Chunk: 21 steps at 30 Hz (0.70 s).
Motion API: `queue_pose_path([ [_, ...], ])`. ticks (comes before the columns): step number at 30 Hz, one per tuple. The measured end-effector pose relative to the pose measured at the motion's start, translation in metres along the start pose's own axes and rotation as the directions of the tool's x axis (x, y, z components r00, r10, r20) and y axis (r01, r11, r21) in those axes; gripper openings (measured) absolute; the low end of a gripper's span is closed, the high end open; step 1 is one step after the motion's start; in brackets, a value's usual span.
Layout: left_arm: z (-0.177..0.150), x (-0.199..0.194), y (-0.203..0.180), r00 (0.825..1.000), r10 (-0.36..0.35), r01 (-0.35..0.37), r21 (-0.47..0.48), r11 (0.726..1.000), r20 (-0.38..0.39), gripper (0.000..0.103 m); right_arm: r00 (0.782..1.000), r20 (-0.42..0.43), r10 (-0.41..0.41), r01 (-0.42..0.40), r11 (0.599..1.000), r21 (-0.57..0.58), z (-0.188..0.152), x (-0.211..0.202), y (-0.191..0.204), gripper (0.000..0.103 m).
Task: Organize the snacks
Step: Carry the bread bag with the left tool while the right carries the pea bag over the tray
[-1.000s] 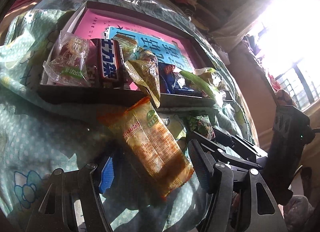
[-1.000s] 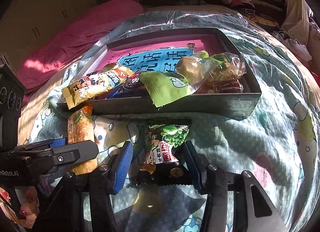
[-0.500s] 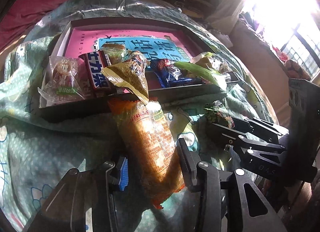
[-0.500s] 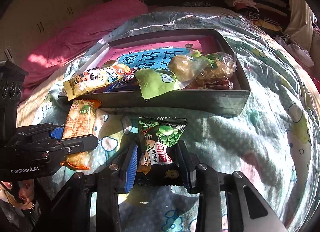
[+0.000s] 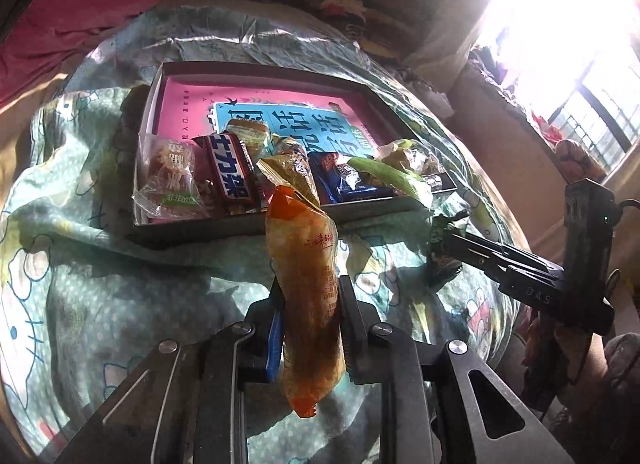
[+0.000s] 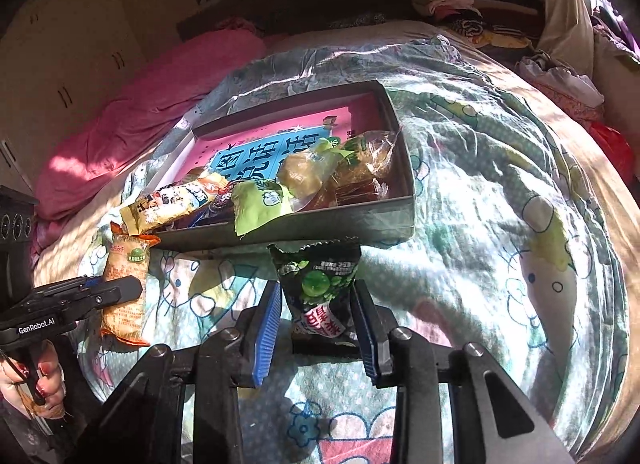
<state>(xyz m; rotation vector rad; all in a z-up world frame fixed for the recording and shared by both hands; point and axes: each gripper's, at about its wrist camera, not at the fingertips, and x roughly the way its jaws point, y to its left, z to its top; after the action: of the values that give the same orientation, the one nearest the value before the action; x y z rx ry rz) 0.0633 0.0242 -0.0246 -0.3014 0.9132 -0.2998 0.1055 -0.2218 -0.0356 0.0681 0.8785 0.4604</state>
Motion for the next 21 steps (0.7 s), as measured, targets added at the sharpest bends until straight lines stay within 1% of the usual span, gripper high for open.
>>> queue_pose_path([
  [3, -0.004, -0.009, -0.006, 1.000, -0.016, 0.016, 0.018, 1.000, 0.015, 0.024, 1.000, 0.001, 0.011, -0.011, 1.000, -0.006, 0.001, -0.002, 0.004, 0.031],
  [6, -0.005, -0.015, -0.008, 0.999, -0.017, 0.016, 0.024, 1.000, 0.029, 0.024, 0.999, -0.030, -0.025, 0.024, 0.999, -0.037, -0.003, 0.008, 0.009, 0.031],
  [10, -0.002, -0.029, -0.006, 0.996, -0.009, 0.008, 0.018, 1.000, 0.086, 0.024, 0.999, -0.033, -0.038, 0.036, 0.997, -0.064, -0.005, 0.015, 0.009, 0.032],
  [14, 0.003, -0.039, -0.001, 0.989, -0.006, 0.004, 0.013, 1.000, 0.144, 0.024, 0.997, -0.057, -0.044, 0.042, 0.999, -0.034, -0.004, 0.026, 0.003, 0.033],
  [16, 0.004, -0.043, -0.001, 0.986, -0.005, 0.002, 0.020, 1.000, 0.165, 0.024, 0.996, -0.072, -0.050, 0.048, 0.998, -0.028, -0.004, 0.033, 0.001, 0.039],
  [18, 0.005, -0.046, -0.003, 0.984, -0.001, -0.005, 0.036, 0.999, 0.180, 0.024, 0.995, -0.081, -0.050, 0.047, 0.998, -0.033, -0.005, 0.039, 0.001, 0.040],
  [21, 0.006, -0.048, -0.007, 0.980, -0.001, -0.011, 0.060, 0.998, 0.197, 0.024, 0.995, -0.074, -0.068, 0.060, 0.993, -0.097, -0.005, 0.045, 0.009, 0.043],
])
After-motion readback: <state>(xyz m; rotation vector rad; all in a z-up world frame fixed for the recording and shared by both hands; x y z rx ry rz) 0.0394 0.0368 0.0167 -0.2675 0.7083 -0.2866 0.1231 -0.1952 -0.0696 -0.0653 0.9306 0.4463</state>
